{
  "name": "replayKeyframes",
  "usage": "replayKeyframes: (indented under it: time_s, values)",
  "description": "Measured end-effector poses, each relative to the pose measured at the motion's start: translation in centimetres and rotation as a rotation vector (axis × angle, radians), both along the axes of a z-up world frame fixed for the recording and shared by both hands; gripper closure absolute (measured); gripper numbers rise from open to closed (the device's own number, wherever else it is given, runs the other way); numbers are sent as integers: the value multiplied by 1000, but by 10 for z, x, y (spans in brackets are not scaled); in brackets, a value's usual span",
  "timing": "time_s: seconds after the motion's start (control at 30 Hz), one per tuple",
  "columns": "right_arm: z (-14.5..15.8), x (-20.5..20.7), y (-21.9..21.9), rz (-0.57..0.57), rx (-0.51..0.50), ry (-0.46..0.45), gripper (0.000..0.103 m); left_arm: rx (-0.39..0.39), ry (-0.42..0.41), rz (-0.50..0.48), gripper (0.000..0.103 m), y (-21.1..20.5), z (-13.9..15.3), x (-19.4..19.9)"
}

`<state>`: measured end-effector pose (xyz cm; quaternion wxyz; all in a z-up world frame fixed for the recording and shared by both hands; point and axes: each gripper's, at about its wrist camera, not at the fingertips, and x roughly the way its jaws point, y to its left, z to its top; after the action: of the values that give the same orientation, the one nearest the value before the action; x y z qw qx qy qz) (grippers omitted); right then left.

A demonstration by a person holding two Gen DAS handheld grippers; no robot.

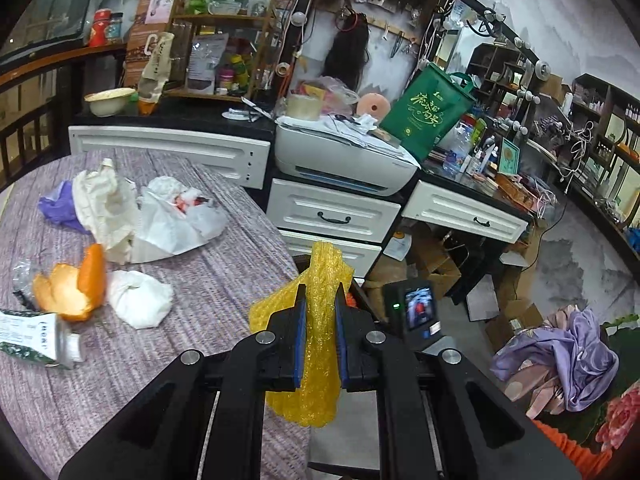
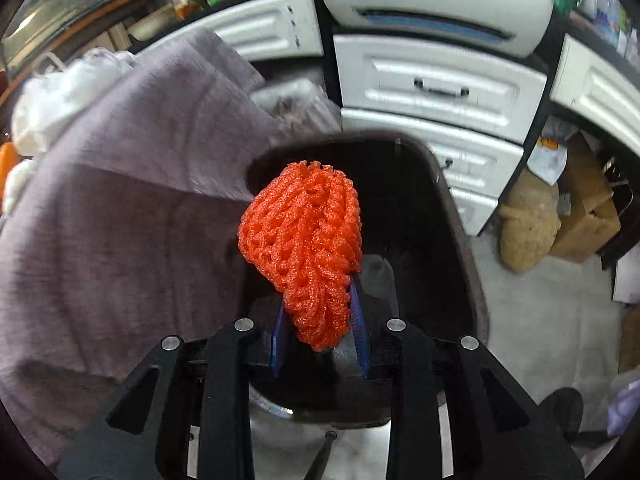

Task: Collect trash
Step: 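Drop the orange net into the bin with right tool while left tool drops yellow net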

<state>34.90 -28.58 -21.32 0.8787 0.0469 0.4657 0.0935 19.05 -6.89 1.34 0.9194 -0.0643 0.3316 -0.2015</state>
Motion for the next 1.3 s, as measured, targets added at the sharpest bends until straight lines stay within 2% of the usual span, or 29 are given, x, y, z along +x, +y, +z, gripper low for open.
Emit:
replayKeyframes:
  time_s: [0.1,0.13,0.17,0.23,0.4,0.73,0.97,1.17,1.27,1.3]
  values:
    - [-18,7,-2,-37,-4,15,56,-4,19,-15,90,-13,-4,10]
    - [-22,8,-4,-49,1,18,44,1,23,-20,90,-17,-5,12]
    - [-26,8,-8,-62,18,23,38,9,27,-25,90,-21,-7,15]
    - [-26,4,-14,-75,45,25,38,14,43,-42,90,-33,-12,22]
    - [-3,-22,-39,-104,49,-57,37,23,90,-83,90,-62,-28,39]
    - [25,-80,-106,-227,12,-159,35,39,217,-122,90,-110,-77,70]
    - [37,-105,-129,-278,-20,-214,35,113,290,-110,90,-136,-117,93]
    - [41,-116,-139,-294,-17,-217,35,176,348,-108,90,-151,-147,107]
    - [42,-120,-139,-289,-18,-224,35,197,369,-104,86,-155,-159,113]
    - [42,-121,-140,-291,-13,-224,35,201,375,-102,80,-156,-163,115]
